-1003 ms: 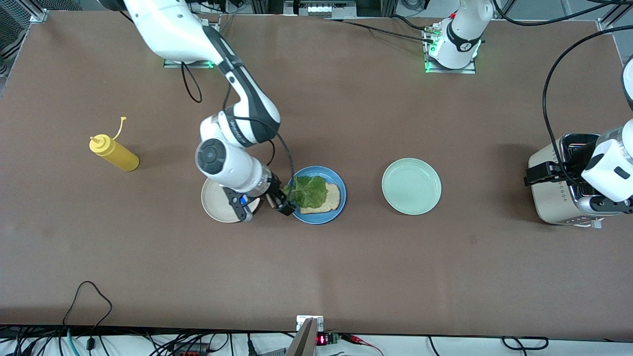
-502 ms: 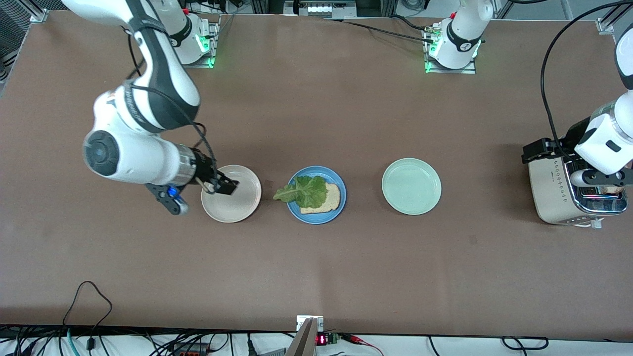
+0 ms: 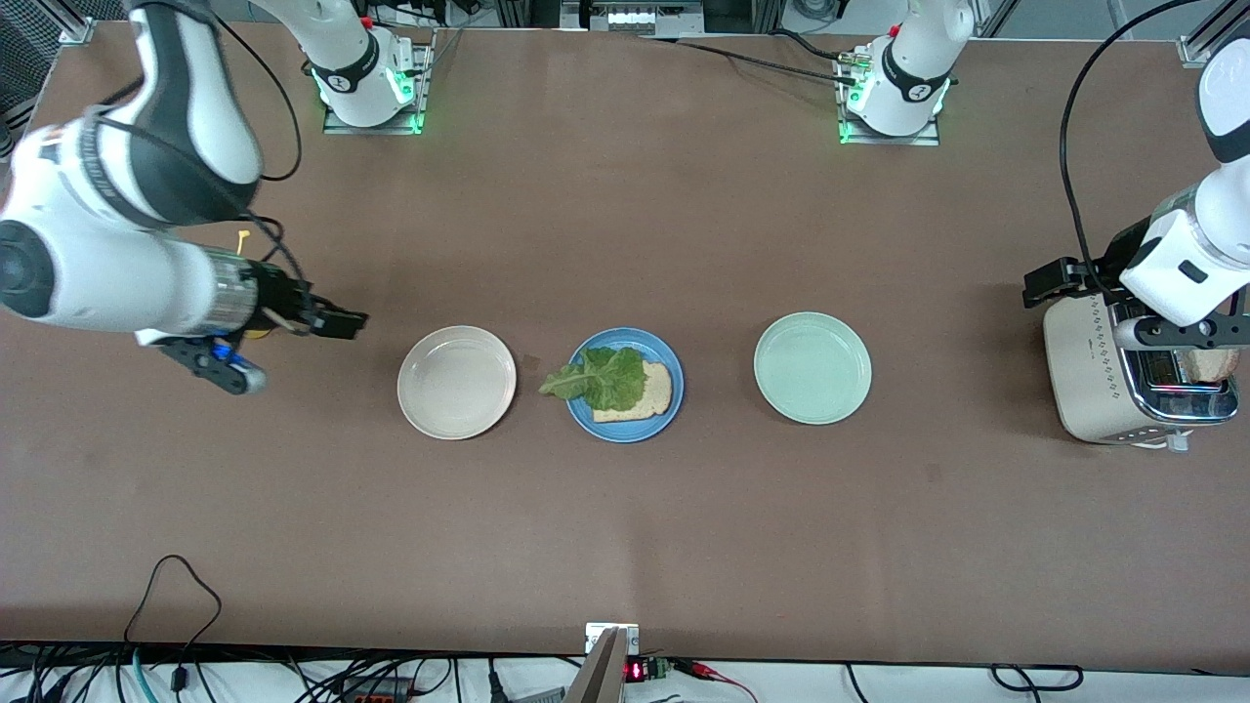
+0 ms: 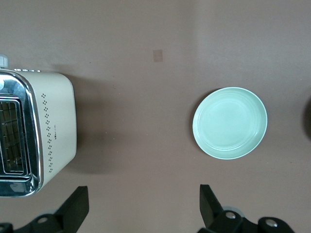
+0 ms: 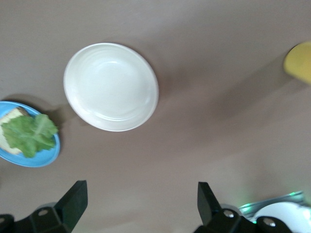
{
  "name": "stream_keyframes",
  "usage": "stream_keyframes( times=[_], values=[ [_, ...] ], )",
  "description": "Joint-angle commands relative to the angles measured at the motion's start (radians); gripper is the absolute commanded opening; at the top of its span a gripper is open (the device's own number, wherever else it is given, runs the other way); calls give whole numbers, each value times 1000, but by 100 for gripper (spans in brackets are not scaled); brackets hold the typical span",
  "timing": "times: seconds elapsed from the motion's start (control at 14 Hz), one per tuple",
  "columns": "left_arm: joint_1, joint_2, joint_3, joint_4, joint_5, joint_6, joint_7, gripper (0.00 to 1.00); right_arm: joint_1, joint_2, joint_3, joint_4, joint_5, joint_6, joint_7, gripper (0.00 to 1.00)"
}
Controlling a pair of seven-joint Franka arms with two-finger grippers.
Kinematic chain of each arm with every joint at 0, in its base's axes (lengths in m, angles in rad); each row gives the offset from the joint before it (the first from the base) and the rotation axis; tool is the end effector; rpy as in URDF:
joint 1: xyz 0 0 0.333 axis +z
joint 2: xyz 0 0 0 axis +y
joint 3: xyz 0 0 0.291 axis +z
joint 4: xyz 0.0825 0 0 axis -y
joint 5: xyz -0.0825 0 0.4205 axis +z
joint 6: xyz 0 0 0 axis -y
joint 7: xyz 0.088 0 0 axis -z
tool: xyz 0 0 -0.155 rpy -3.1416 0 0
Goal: Make sandwich in blue plate with both arms
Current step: 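Withdraw the right gripper from the blue plate toward the yellow bottle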
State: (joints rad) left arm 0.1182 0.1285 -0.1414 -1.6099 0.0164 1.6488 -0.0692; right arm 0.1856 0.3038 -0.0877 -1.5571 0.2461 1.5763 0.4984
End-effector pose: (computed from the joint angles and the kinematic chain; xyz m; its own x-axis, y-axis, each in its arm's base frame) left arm 0.6211 -0.0090 0.4607 0.9951 0.0444 -0.0881 0.0442 -0.9990 -0.0042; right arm 0.6273 0.1031 0.3754 0.8541 -0.3891 -0.3452 -0.4305 -0.9013 -0.0490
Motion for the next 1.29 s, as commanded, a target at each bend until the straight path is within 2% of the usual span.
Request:
stream_keyframes(
  times=[0.0, 0.29, 0.5, 0.79, 1.0, 1.22],
  values=[
    [-3, -67, 5, -88, -18, 57, 18, 100, -95, -113, 19, -142, -65, 8, -198, 100],
    [-3, -60, 6, -76, -16, 40, 22, 100, -236, -201, 58, -253, -112, 33, -415, 100],
    [-8, -41, 8, -44, -9, 39, 6, 100, -288, -264, 62, -334, -155, 80, -566, 100],
    [-5, -53, 5, -30, -9, 28, -3, 100, -345, -281, 62, -360, -169, 116, -750, 100],
    [-5, -55, 2, -27, -9, 26, -4, 100, -379, -322, 60, -441, -197, 192, -874, 100],
    [-5, -55, 3, -24, -9, 16, -4, 100, -440, -313, 54, -489, -199, 301, -1130, 100]
  ],
)
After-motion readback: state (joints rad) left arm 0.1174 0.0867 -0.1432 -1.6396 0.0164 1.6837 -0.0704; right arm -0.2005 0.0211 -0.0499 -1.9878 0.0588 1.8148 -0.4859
